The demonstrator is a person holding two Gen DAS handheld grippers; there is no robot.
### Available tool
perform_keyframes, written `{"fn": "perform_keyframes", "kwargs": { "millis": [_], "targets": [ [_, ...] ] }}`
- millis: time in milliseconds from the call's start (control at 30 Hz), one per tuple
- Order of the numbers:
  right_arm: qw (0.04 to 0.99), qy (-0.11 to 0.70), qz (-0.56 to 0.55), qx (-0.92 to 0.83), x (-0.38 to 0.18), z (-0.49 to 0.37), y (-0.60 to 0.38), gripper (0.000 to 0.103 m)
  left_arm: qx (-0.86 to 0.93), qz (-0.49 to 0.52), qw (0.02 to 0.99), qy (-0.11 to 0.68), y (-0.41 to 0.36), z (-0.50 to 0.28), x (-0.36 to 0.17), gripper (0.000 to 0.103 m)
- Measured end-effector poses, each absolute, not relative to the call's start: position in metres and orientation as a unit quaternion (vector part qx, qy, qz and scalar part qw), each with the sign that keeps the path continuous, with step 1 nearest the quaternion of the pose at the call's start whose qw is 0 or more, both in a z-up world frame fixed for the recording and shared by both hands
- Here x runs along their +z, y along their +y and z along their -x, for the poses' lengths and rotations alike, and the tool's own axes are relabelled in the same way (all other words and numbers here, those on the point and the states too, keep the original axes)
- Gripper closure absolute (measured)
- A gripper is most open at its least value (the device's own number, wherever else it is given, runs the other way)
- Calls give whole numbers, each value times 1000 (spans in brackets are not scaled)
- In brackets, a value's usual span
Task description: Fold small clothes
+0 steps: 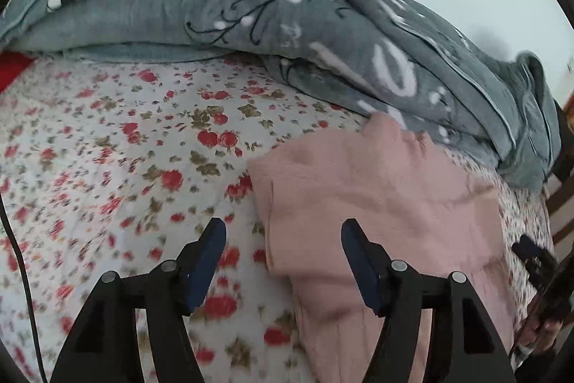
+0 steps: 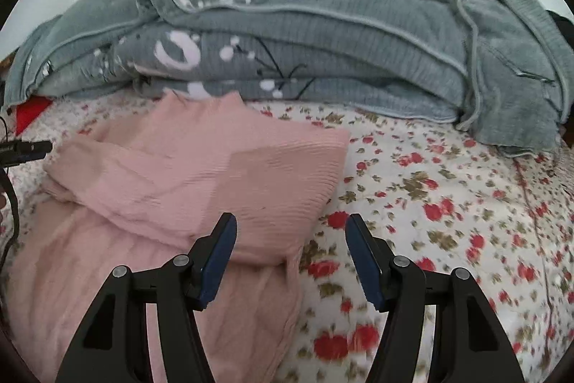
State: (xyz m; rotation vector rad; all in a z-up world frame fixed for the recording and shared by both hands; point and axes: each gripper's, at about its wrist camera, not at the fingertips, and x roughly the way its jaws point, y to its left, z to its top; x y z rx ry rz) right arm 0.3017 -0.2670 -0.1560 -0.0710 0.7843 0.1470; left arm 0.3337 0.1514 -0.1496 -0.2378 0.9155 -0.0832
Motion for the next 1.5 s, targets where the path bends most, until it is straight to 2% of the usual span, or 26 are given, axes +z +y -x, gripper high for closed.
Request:
{"fn": "perform_keyframes", "kwargs": {
  "millis": [367, 867, 1100, 1233, 1500],
  "targets": [
    [931, 363, 7, 43, -118, -197, -282, 41, -47, 122, 887, 443, 151, -231, -132, 38],
    [924, 378, -35, 52, -135, -76, -299, 41, -65, 114, 883, 451, 126, -109, -162, 38],
    [925, 374, -9, 66, -149, -31, -281, 41, -90, 95, 874, 468, 98, -71, -178, 38],
    [922, 376, 11, 88, -165, -13, -263, 49, -96, 90, 865, 484, 91, -55, -187, 38],
    [923, 360, 46, 125, -178, 7, -238, 52, -87, 93, 868, 480, 97, -35, -193, 38]
  ]
}}
